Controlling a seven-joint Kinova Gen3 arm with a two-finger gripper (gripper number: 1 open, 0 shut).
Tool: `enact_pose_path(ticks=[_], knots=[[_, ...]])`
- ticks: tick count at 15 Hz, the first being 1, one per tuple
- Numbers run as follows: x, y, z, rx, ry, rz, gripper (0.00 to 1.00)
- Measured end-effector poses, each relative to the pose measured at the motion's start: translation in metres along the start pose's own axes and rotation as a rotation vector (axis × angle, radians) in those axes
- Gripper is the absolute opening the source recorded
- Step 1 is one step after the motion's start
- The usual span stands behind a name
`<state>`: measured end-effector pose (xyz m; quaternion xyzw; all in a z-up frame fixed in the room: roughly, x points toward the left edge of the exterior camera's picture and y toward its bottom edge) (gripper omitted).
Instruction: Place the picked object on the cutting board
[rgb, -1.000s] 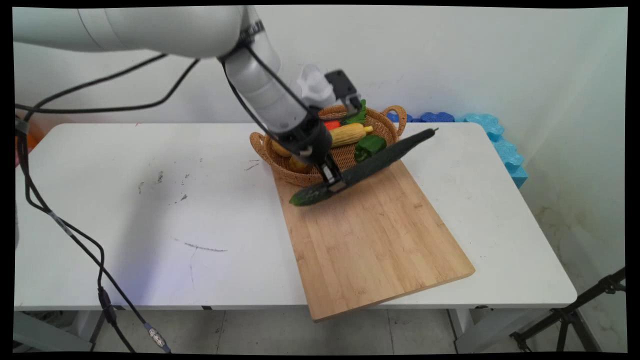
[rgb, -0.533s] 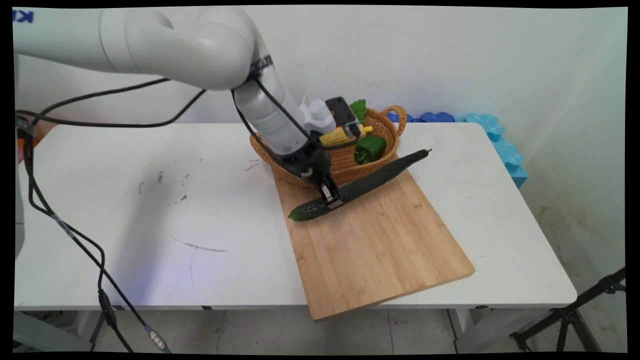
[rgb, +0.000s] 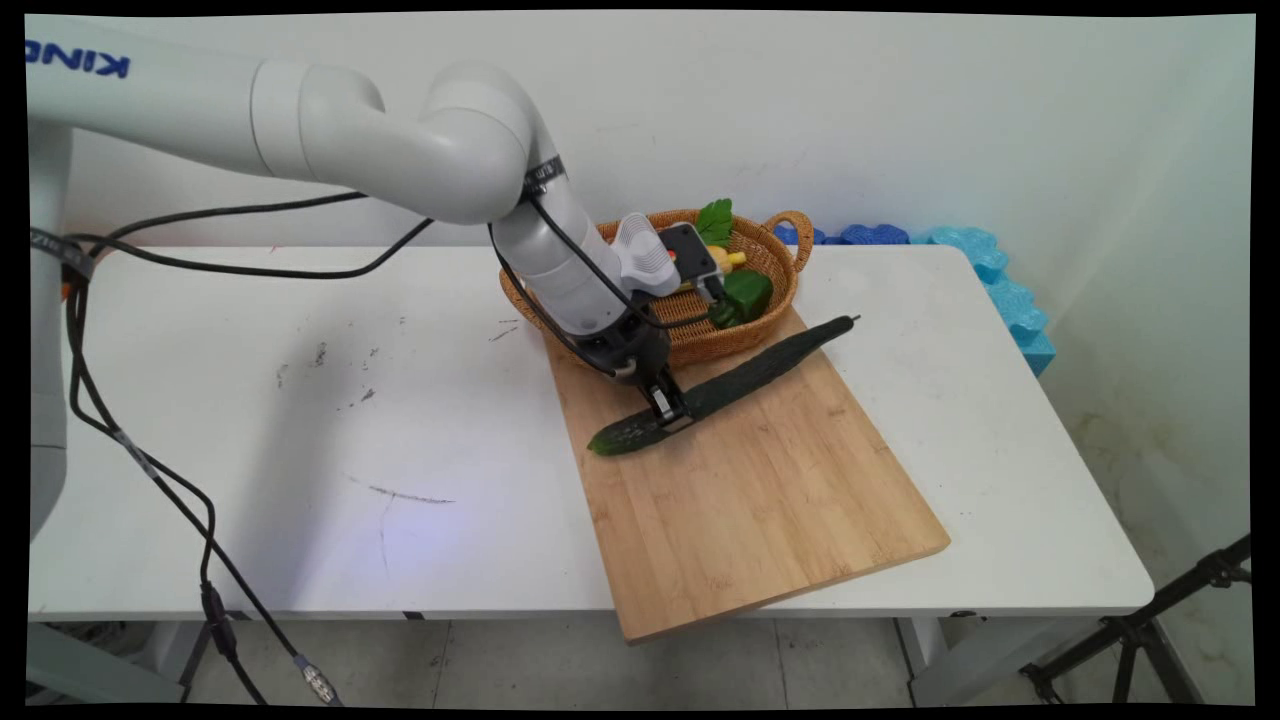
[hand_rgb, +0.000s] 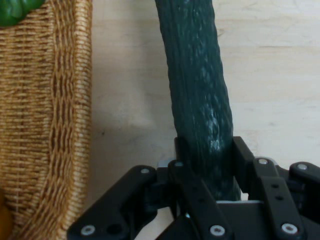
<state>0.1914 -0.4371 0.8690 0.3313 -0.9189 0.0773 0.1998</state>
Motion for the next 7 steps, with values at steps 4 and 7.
enact_pose_path(ticks=[4,7], knots=[[-0.0005,-0.0033,0.0087,-0.001,0.012,-0.007,1.00],[0.0057,-0.0048,0.0028,-0.013,0.048,-0.032,1.00]])
